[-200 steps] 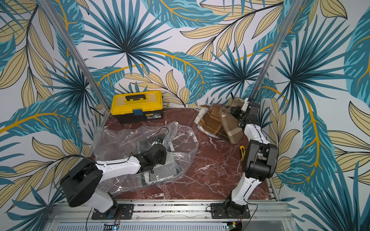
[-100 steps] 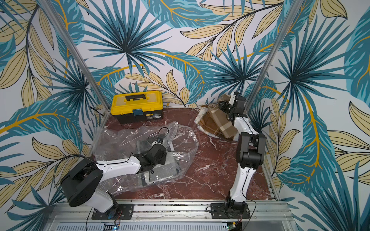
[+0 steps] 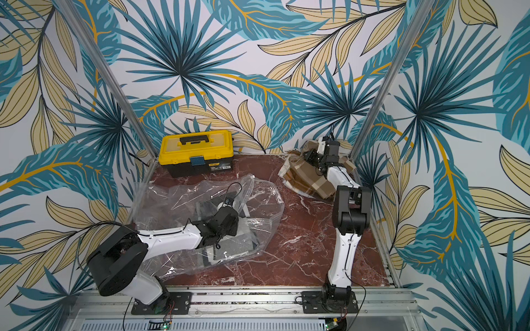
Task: Take the blanket out of the vacuum bag
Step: Place the blanket at the corner of the board.
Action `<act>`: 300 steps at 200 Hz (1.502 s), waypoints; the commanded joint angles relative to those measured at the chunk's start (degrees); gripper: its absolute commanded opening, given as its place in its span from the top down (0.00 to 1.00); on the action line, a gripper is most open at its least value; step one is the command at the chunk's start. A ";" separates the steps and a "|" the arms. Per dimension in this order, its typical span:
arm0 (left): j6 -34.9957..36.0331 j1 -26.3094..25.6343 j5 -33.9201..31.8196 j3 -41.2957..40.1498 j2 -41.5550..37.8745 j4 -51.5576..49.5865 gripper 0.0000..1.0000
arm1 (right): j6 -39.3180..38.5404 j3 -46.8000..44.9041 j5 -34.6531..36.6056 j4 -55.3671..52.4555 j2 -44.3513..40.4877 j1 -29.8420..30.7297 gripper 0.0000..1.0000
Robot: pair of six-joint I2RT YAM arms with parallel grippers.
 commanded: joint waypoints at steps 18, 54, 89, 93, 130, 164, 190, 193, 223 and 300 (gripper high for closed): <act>0.26 -0.25 0.29 0.10 -0.58 -0.52 1.00 | -4.18 -0.51 1.31 -4.93 -1.62 0.35 0.61; 0.35 -0.34 1.41 0.07 -0.56 0.37 1.00 | -7.92 -11.87 4.92 1.59 -12.21 0.29 0.15; 0.62 -0.45 2.82 0.06 0.06 1.29 1.00 | -7.22 -20.59 15.46 -4.31 -23.02 0.14 0.12; 0.61 -0.41 2.89 0.04 0.23 1.46 1.00 | -6.42 -20.87 16.91 -6.61 -23.67 0.14 0.12; 1.05 -0.46 3.96 0.55 0.97 2.55 1.00 | 1.46 -31.47 18.71 -9.62 -28.95 -0.26 0.16; 1.67 -0.47 3.95 1.06 0.59 2.01 1.00 | 3.67 -34.33 18.54 -10.81 -27.21 -1.93 0.23; 1.40 -0.49 3.56 0.34 -0.32 1.94 1.00 | 2.95 -35.54 20.38 -10.83 -26.18 -3.28 0.23; 1.36 -0.47 3.55 0.25 -0.36 1.85 1.00 | 2.92 -35.72 20.49 -10.44 -26.18 -3.38 0.23; 1.40 -0.47 3.42 0.31 0.05 1.53 1.00 | 2.09 -34.98 21.73 -11.29 -24.92 -4.43 0.24; 1.40 -0.49 3.95 1.21 0.97 1.44 1.00 | 2.16 -36.10 19.77 -9.54 -21.93 -5.56 0.43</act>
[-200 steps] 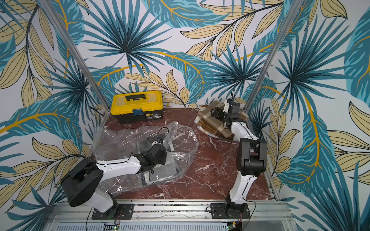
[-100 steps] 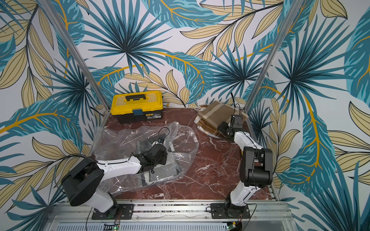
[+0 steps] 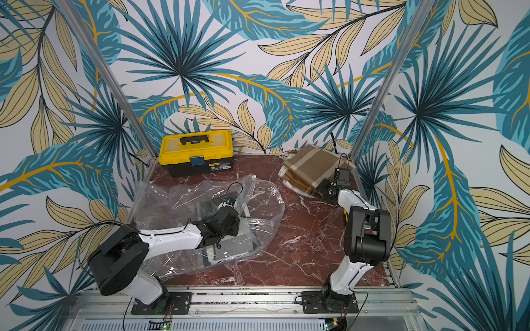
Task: Take the blanket out of the vacuum bag
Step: Place the blanket at the corner of the board.
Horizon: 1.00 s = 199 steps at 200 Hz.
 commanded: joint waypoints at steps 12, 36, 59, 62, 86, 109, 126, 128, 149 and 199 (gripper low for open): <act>0.33 -0.50 1.34 1.12 0.47 -0.16 1.00 | -0.14 -0.77 -1.29 2.04 2.27 -0.55 0.56; 0.24 -0.47 1.06 0.94 -0.05 -0.38 1.00 | -0.91 0.75 -1.74 0.95 2.68 -0.83 0.82; 0.00 -0.52 1.06 0.49 -0.19 -0.06 1.00 | -2.06 2.34 -2.08 -1.19 1.64 -1.48 0.94; -0.02 -0.47 1.08 0.43 -0.22 -0.09 1.00 | -2.18 2.62 -2.11 -1.65 1.46 -1.68 0.95; -0.02 -0.47 1.15 0.25 -0.08 0.28 1.00 | -3.59 4.89 -2.49 -5.76 -0.19 -2.73 1.00; -0.18 -0.50 1.29 0.19 0.33 0.76 1.00 | -4.91 7.80 -4.19 -8.86 -1.88 -3.36 1.00; -0.28 -0.47 1.71 0.33 0.88 1.17 1.00 | -5.78 10.07 -5.08 -11.53 -2.56 -3.79 1.00; -0.33 -0.47 1.73 0.33 0.96 1.22 1.00 | -5.89 10.42 -5.14 -11.91 -2.58 -3.85 1.00; -0.55 -0.56 2.24 0.37 1.35 1.60 1.00 | -7.18 11.57 -4.85 -14.81 -2.86 -4.94 1.00; -0.46 -0.56 2.16 0.68 1.59 1.38 1.00 | -8.13 8.04 -7.06 -14.90 -4.96 -8.55 1.00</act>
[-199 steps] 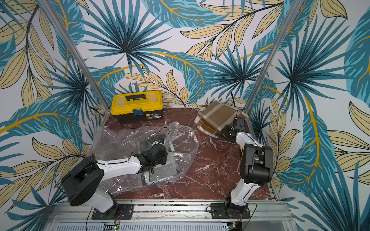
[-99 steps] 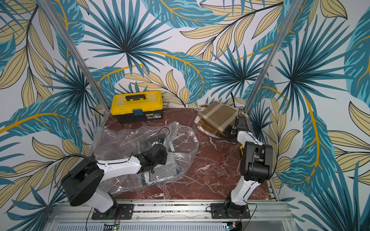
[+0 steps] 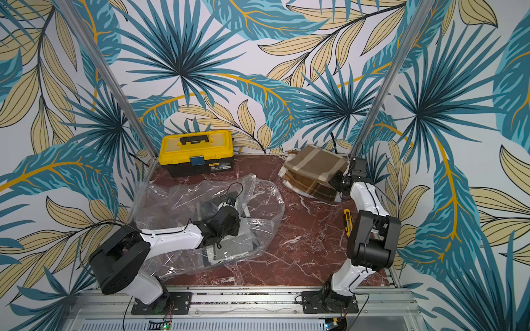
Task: Take the blanket out of the vacuum bag
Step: Place the blanket at the corner of the board.
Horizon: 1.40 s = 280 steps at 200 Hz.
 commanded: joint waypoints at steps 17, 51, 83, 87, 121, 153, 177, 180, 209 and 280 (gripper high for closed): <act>-0.28 -0.64 1.96 1.07 1.40 0.36 1.00 | -1.67 -3.21 -1.54 -3.18 -3.36 -3.27 1.00; -0.37 -0.78 2.19 1.59 1.61 0.21 1.00 | -3.51 -4.08 -1.16 -5.78 -3.28 -5.86 1.00; -0.20 -0.91 2.14 2.08 1.71 -0.09 1.00 | -3.68 -6.87 -2.70 -4.37 -2.44 -7.87 1.00; -0.19 -0.91 2.08 2.12 1.72 -0.07 1.00 | -3.49 -7.14 -2.82 -4.24 -2.39 -8.04 1.00; -0.11 -1.15 2.05 2.39 1.90 -0.24 1.00 | -3.88 -8.16 -0.75 -3.65 -0.85 -8.75 0.94; -0.11 -1.22 1.87 2.29 1.79 -0.31 1.00 | -4.69 -9.12 0.00 -1.63 0.23 -9.02 0.44; -0.01 -1.17 1.69 2.23 2.04 -0.33 1.00 | -5.69 -10.54 3.90 0.32 -7.39 -6.89 0.01; -0.02 -1.13 1.74 2.18 2.17 -0.19 1.00 | -5.91 -10.47 4.06 0.61 -8.23 -6.51 0.01; -0.09 -1.17 2.98 3.56 4.25 0.28 1.00 | -6.25 -4.33 3.46 -1.61 -9.04 -2.36 0.01; -0.37 -1.71 0.87 2.78 0.94 -1.19 1.00 | -3.89 9.94 3.80 -7.92 10.88 1.86 0.01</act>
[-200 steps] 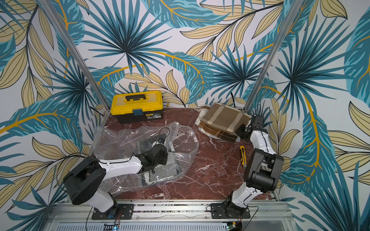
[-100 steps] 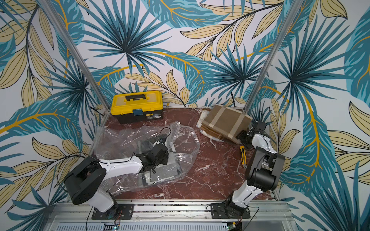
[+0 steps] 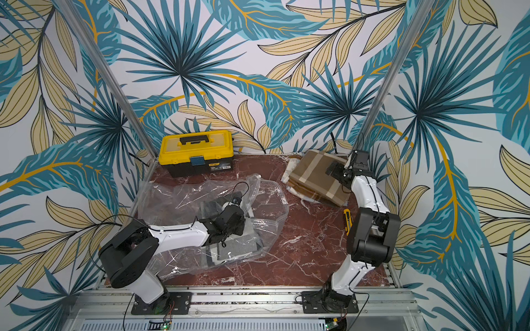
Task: Take the blanket out of the vacuum bag
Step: Place the blanket at the corner of the board.
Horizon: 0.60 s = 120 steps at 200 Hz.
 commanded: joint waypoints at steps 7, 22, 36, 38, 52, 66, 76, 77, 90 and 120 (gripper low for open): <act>-0.29 -0.41 -0.33 -1.06 -3.32 -1.20 1.00 | 1.25 1.40 0.27 -6.70 6.23 0.52 0.01; -0.09 -0.52 -0.51 -1.04 -3.73 -1.32 1.00 | 0.89 2.49 -0.41 -9.06 8.90 0.66 0.01; 0.30 -0.48 -0.52 -0.78 -3.89 -1.38 1.00 | 0.37 1.51 0.15 -8.55 8.89 0.78 0.01; 0.32 -0.45 -0.47 -0.73 -3.92 -1.47 1.00 | 0.36 1.35 0.11 -8.40 8.73 0.80 0.01; 0.98 -0.48 -0.26 -0.38 -4.46 -1.39 1.00 | -0.25 -0.86 -0.21 -6.01 5.92 1.04 0.01; 2.22 -0.46 0.01 -0.25 -5.62 -0.79 1.00 | -1.05 -3.56 -0.57 -2.52 1.14 2.09 0.01; 3.27 -0.39 0.14 -0.17 -6.64 -0.49 1.00 | -2.18 -5.82 -0.19 -0.16 -3.25 3.71 0.01; 3.34 -0.39 0.17 -0.17 -6.77 -0.46 1.00 | -2.36 -5.92 -0.19 -0.05 -3.63 3.87 0.00; 5.03 -0.37 0.04 0.21 -8.08 -0.51 1.00 | -4.40 -6.78 0.76 -0.37 -8.02 7.09 0.00; 7.48 0.95 1.34 0.43 -11.17 -2.34 1.00 | -4.32 -8.71 -2.74 -1.07 -13.21 13.78 0.02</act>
